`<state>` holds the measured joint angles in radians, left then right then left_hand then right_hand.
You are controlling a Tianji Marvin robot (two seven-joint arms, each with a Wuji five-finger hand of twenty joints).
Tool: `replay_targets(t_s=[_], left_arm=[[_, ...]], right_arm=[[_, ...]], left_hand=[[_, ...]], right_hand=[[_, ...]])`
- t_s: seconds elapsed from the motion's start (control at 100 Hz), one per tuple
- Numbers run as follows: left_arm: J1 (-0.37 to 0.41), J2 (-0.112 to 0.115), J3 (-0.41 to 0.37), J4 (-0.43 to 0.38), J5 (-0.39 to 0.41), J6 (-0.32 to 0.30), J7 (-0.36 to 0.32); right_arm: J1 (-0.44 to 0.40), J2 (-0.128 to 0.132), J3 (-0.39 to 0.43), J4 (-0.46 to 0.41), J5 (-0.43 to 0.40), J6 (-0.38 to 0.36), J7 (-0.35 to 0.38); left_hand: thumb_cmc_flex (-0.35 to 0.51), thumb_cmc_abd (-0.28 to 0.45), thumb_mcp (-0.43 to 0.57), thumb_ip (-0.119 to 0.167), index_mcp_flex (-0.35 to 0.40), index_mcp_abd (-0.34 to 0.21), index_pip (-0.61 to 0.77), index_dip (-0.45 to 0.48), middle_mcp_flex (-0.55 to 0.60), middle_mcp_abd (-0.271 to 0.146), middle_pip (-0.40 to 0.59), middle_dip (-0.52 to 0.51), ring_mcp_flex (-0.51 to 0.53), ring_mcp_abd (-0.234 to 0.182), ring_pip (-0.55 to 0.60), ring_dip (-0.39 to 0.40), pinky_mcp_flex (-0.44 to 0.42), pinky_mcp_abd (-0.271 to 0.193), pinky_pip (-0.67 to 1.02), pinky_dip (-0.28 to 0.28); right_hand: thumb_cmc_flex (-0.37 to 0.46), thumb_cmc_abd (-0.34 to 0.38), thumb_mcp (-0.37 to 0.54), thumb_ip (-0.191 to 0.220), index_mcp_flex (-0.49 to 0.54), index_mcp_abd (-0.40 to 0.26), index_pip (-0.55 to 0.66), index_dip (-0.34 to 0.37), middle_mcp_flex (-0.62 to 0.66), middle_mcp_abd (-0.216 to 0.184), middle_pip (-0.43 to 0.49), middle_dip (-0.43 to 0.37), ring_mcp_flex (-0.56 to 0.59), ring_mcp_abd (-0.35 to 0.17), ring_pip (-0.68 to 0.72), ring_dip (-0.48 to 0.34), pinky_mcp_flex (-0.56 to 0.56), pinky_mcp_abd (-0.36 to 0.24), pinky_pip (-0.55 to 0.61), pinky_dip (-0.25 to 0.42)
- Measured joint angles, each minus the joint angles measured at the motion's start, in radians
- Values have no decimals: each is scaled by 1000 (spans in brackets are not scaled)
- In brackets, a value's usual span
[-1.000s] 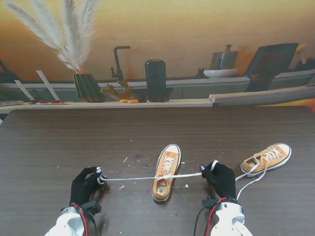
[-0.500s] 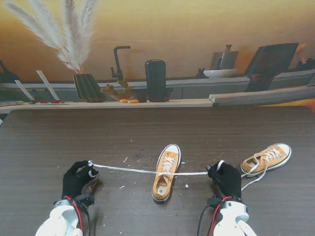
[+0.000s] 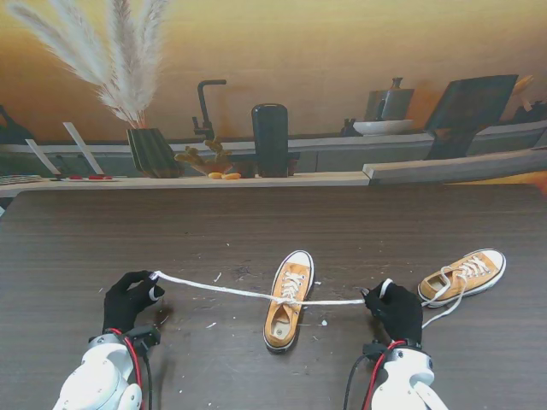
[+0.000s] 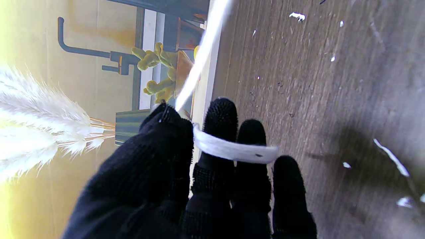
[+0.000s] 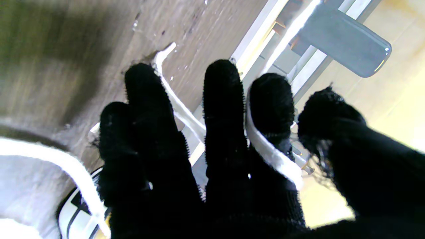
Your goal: Tie the shoelaces into a bow on the shoes
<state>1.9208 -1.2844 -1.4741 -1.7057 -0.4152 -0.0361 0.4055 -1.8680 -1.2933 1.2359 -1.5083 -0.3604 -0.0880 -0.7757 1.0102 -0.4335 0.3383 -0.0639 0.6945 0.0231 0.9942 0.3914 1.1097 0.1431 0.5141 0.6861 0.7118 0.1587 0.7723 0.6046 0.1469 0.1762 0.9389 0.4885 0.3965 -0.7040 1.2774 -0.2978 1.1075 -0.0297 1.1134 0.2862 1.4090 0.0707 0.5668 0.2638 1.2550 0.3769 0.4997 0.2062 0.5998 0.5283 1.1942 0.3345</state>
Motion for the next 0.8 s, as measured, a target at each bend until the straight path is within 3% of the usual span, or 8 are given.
replay_targets(t_s=[0.09,0.25,0.43,0.55,0.64,0.7,0.76,0.8], left_arm=[[15,5,-11,-3,8,-31,-70],[54,30,-13,-21,104,-102,-128],[74,48,-7,-21,463,-152,-83],[80,59,-4,-23,561,-156,-64],[80,64,-3,-18,756,-129,-16],[78,68,-1,-11,860,-100,23],[76,72,0,-6,896,-66,46],[75,74,0,-4,896,-49,56]], right_arm=[[-9,1,5,-12,15,-31,17],[-43,14,14,-65,-68,-41,41],[-94,40,39,-152,-157,-14,102],[-126,63,50,-218,-172,30,180],[-132,75,50,-224,-314,125,162],[-137,84,54,-228,-398,167,163],[-147,95,61,-244,-429,190,182],[-155,104,65,-259,-446,208,202]], left_hand=[[14,74,-171,30,-112,-6,-154,27,-333,0,-25,-54,-232,17,-146,0,-153,-1,-211,-29],[-110,151,-186,38,-168,3,-434,39,-659,0,-123,-147,-465,16,-336,-29,-207,-2,-556,28],[-145,210,-222,43,-194,24,-648,-95,-742,-1,-208,-202,-495,12,-419,-40,-194,-2,-697,118],[-139,210,-228,52,-202,23,-692,-127,-742,-1,-216,-211,-494,12,-426,-41,-175,-2,-709,150],[-154,217,-240,62,-184,24,-682,-129,-687,-1,-201,-211,-460,17,-409,-41,-107,0,-705,187],[-175,217,-241,69,-137,23,-623,-104,-626,-1,-167,-205,-417,28,-374,-41,-67,3,-679,220],[-192,218,-241,78,-77,23,-535,-46,-580,-1,-155,-190,-385,33,-348,-39,-33,5,-659,254],[-179,219,-241,86,-45,23,-464,5,-549,-1,-136,-176,-371,42,-330,-35,-6,27,-644,268]], right_hand=[[-1,41,-42,-1,-67,-71,-66,-36,-125,53,1,92,-59,26,-67,147,-88,13,-24,43],[-15,99,-133,-1,-163,-136,-182,-62,-329,71,138,176,-142,39,-124,277,-176,13,-41,86],[-15,118,-146,-1,-333,-196,-330,-96,-453,71,175,176,-204,39,-164,303,-229,-12,-69,106],[-63,148,-149,103,-397,-194,-405,-95,-491,69,199,176,-205,35,-173,315,-222,-20,-69,152],[-75,156,-157,113,-392,-141,-426,-76,-445,79,239,203,-116,17,-85,370,-126,-12,-11,214],[-87,164,-199,114,-349,-80,-445,-70,-401,90,264,236,-76,-2,10,553,-54,-12,30,265],[-114,170,-218,114,-275,-15,-443,-46,-351,97,289,264,-61,-25,118,937,31,-12,105,331],[-125,181,-250,114,-258,13,-457,-40,-328,97,313,286,-50,-44,199,1093,85,-14,158,366]])
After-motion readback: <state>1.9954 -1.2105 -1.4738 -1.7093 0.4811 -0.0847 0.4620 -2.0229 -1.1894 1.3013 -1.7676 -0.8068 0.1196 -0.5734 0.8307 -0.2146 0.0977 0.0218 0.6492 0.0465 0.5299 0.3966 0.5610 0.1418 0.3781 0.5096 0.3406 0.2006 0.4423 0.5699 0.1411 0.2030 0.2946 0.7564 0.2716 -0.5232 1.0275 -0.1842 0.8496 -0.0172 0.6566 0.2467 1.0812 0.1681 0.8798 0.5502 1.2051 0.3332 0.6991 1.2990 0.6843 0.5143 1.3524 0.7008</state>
